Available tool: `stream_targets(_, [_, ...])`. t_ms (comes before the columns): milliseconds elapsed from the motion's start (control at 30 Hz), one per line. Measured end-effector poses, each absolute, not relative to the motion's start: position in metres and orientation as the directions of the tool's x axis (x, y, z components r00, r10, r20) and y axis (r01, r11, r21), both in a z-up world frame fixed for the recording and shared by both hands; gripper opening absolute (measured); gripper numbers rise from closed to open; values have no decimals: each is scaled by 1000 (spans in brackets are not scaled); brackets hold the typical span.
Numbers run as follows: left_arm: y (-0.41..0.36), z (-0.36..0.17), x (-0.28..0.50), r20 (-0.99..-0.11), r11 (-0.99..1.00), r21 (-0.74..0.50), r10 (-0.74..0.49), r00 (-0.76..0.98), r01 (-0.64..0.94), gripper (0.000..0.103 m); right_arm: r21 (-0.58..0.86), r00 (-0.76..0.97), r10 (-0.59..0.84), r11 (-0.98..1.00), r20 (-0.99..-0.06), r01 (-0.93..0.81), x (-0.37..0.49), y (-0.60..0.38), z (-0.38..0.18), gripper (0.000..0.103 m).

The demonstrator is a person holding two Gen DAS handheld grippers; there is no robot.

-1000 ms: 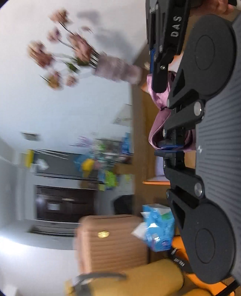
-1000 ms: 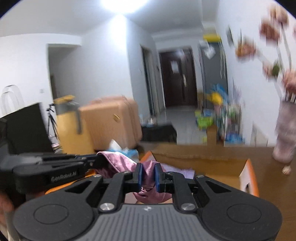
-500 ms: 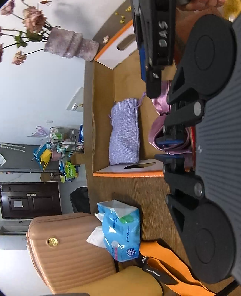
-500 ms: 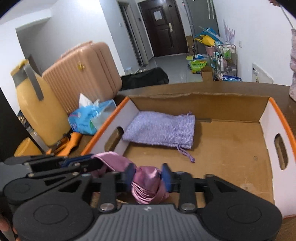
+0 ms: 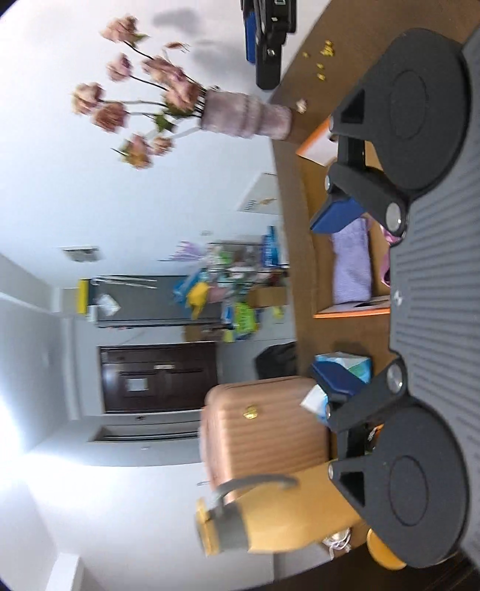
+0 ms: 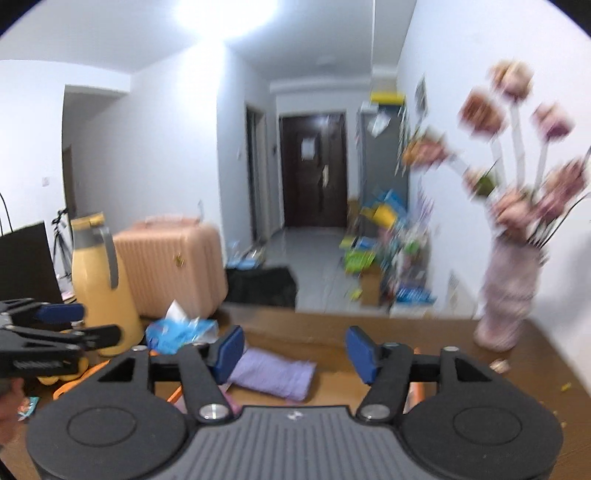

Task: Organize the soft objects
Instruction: 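Move both grippers back toward the white-and-yellow plush sheep, then grasp the white-and-yellow plush sheep with both grippers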

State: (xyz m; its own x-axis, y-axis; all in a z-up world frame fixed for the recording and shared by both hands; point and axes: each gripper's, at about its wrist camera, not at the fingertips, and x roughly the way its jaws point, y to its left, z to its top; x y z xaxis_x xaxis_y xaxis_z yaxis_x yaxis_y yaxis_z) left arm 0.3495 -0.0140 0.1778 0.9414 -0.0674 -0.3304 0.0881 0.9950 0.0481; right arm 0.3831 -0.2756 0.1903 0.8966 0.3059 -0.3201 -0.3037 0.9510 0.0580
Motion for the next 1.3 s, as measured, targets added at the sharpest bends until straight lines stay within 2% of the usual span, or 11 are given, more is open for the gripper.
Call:
stream_targets(67, [-15, 186, 329, -299, 994, 61, -68, 952, 90, 81, 49, 916, 290, 956, -278, -288, 360, -288, 200, 70])
stream_targets(200, [-13, 186, 284, -223, 995, 64, -62, 973, 78, 89, 59, 940, 261, 965, -222, -254, 319, -305, 199, 72])
stream_targets(267, [-10, 170, 250, -169, 996, 56, -61, 984, 71, 90, 77, 951, 251, 968, -183, -241, 291, -311, 185, 73])
stream_targets(400, [-11, 132, 189, -121, 996, 66, -54, 991, 62, 93, 107, 960, 251, 965, -123, -239, 220, -327, 145, 77])
stream_targets(500, [-11, 111, 151, -133, 993, 61, -90, 987, 99, 97, 53, 963, 248, 968, -108, -244, 173, -326, 117, 88])
stream_targets(667, [-11, 81, 106, -214, 993, 23, -106, 971, 114, 97, -50, 959, 230, 969, -163, -241, 117, -313, 80, 89])
stream_targets(867, [-11, 51, 86, -314, 990, 59, -103, 944, 128, 98, 105, 917, 274, 962, -291, -254, 78, -308, 32, 89])
stream_targets(1133, [-29, 38, 109, -333, 979, 71, -155, 930, 189, 98, 94, 913, 230, 973, -336, -211, 104, -303, 12, 87])
stream_targets(1300, [-64, 29, 152, -378, 959, 68, -231, 896, 276, 97, 106, 896, 174, 984, -408, -143, 153, -294, -19, 73])
